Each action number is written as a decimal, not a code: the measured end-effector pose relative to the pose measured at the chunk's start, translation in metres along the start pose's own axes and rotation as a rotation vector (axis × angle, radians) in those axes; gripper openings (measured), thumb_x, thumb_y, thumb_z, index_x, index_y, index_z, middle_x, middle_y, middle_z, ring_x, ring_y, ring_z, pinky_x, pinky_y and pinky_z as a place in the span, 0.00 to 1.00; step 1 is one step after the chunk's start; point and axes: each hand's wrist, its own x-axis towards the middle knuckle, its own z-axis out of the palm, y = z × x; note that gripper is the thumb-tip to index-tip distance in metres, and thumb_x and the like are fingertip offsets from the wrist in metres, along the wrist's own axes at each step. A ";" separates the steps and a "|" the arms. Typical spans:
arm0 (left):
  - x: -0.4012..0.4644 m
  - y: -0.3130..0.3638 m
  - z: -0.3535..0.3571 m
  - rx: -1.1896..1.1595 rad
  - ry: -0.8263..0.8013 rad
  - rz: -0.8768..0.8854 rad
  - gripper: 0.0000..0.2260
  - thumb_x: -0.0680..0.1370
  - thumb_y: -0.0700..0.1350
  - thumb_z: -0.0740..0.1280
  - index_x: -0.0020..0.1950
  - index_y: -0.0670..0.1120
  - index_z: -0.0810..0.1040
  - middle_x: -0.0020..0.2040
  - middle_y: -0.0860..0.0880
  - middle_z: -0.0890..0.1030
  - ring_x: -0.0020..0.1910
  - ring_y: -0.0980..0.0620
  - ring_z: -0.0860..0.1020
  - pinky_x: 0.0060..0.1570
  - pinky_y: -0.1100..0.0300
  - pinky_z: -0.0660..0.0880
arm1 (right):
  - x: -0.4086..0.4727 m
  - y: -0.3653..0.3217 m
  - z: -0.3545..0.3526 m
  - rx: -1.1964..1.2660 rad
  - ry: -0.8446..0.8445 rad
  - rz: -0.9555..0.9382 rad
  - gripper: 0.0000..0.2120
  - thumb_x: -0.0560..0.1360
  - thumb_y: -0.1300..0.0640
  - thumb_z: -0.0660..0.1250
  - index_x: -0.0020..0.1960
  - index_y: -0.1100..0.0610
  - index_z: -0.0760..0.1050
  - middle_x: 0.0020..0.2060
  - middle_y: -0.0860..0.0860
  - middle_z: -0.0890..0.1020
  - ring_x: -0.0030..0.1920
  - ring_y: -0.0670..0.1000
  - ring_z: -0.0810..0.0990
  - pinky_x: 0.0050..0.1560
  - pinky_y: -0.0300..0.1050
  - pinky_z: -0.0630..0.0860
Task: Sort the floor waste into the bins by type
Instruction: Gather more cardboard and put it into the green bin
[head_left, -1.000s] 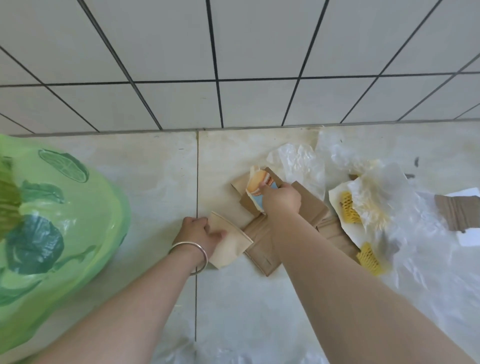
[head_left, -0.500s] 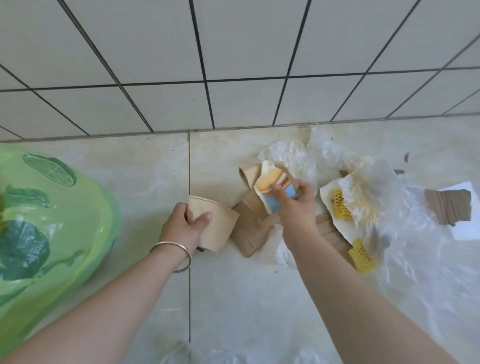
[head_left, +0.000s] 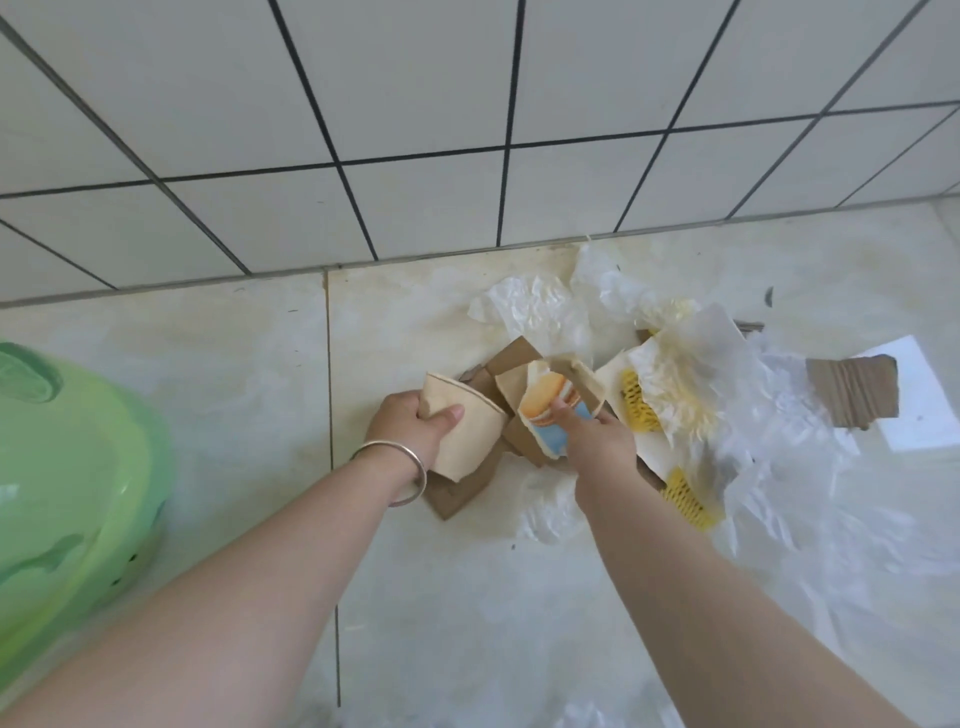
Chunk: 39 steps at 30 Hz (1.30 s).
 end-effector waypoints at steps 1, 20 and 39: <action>0.002 -0.001 0.002 0.142 0.010 0.025 0.16 0.75 0.51 0.67 0.55 0.41 0.78 0.57 0.43 0.79 0.54 0.43 0.78 0.53 0.56 0.73 | 0.001 0.001 0.003 -0.047 -0.009 -0.047 0.17 0.71 0.53 0.72 0.58 0.58 0.78 0.47 0.52 0.80 0.49 0.54 0.80 0.46 0.43 0.76; -0.067 0.046 -0.064 -0.147 0.027 0.313 0.04 0.77 0.48 0.66 0.49 0.51 0.73 0.41 0.58 0.78 0.41 0.58 0.77 0.42 0.67 0.72 | -0.067 -0.050 -0.032 0.204 -0.587 -0.272 0.15 0.68 0.53 0.68 0.55 0.52 0.77 0.49 0.48 0.82 0.54 0.50 0.80 0.60 0.55 0.74; -0.335 -0.054 -0.260 -0.733 0.381 0.286 0.03 0.79 0.50 0.62 0.47 0.54 0.74 0.46 0.55 0.80 0.52 0.49 0.79 0.59 0.51 0.75 | -0.396 -0.009 0.039 -0.325 -0.797 -0.643 0.06 0.74 0.60 0.69 0.48 0.51 0.74 0.44 0.51 0.79 0.49 0.54 0.79 0.60 0.58 0.75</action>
